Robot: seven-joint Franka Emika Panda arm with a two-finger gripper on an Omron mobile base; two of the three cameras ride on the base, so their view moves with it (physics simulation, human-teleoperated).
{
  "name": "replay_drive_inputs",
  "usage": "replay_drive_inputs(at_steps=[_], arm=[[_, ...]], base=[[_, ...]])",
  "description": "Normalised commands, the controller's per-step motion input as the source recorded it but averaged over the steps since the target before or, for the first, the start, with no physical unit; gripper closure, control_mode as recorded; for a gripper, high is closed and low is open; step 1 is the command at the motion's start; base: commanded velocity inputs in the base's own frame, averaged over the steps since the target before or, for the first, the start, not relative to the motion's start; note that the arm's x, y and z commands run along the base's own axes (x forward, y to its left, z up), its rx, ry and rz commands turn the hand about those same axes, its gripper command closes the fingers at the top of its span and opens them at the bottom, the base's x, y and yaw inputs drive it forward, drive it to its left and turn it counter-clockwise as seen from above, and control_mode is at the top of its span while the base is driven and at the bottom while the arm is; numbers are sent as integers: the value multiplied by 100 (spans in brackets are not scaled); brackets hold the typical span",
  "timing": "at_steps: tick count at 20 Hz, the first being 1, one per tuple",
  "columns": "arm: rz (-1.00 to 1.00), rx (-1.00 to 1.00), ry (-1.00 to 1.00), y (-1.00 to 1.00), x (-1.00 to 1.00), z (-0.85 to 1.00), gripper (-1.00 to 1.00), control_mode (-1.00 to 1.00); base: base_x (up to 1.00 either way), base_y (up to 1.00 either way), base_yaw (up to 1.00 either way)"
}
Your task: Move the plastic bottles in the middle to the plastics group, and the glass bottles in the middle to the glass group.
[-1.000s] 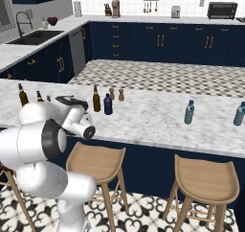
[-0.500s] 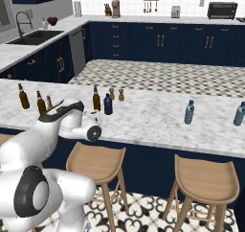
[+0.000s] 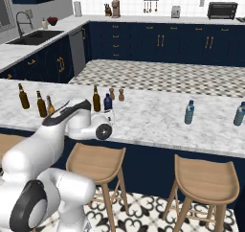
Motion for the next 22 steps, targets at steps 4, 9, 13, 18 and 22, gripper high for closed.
replay_drive_inputs(at_steps=[4,9,13,18,22], arm=[[-7,-7,0,-45,21,0,-100,-100],[-1,-2,0,-11,56,0,-100,-100],[0,0,-8,17,29,-16,-100,-100],[4,0,-15,22,32,-24,-100,-100],[4,0,-10,8,36,-27,-100,-100]], base=[[0,0,0],[0,0,0],[0,0,0],[0,0,0],[0,0,0]])
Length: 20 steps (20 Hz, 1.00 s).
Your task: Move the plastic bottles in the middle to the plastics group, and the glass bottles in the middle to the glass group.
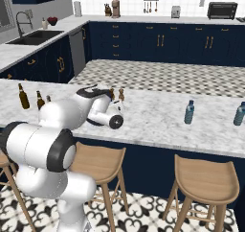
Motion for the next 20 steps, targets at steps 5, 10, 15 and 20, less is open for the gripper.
replay_drive_inputs(at_steps=[5,10,15,20], arm=[[0,0,-2,0,34,-25,-100,-100],[0,0,0,0,43,-7,-100,-100],[0,0,4,0,38,0,-100,-100],[0,0,8,1,40,-3,-100,-100]], base=[[0,0,0],[0,0,0],[0,0,0],[0,0,0]])
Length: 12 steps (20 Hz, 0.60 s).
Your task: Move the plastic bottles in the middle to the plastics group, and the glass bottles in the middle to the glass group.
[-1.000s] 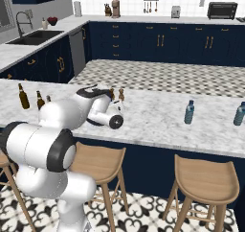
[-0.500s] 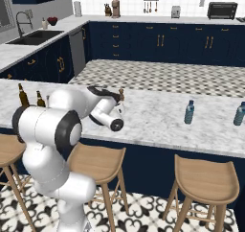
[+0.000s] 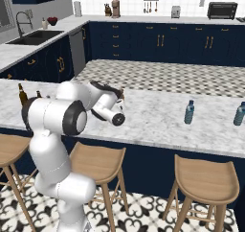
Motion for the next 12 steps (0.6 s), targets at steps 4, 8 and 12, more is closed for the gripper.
replay_drive_inputs(at_steps=[4,8,12], arm=[[0,0,3,2,33,-10,-100,-100],[0,0,0,0,28,-14,-100,-100],[0,0,0,1,23,-19,-100,-100]], base=[[0,0,0],[0,0,0],[0,0,0]])
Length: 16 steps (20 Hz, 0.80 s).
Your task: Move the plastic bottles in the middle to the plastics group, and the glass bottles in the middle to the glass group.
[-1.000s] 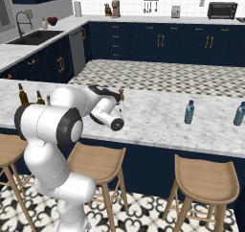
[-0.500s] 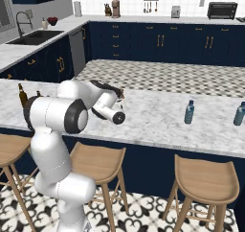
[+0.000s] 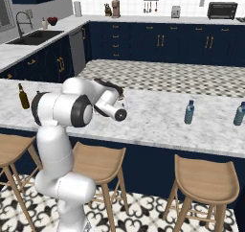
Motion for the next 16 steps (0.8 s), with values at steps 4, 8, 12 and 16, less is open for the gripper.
replay_drive_inputs(at_steps=[4,8,12,16], arm=[[0,0,0,2,23,-22,-100,-100],[0,0,0,1,17,-15,-100,-100],[0,0,0,12,15,-11,-100,-100],[0,0,0,12,19,-10,-100,-100]], base=[[0,0,0],[0,0,0],[0,0,0],[0,0,0]])
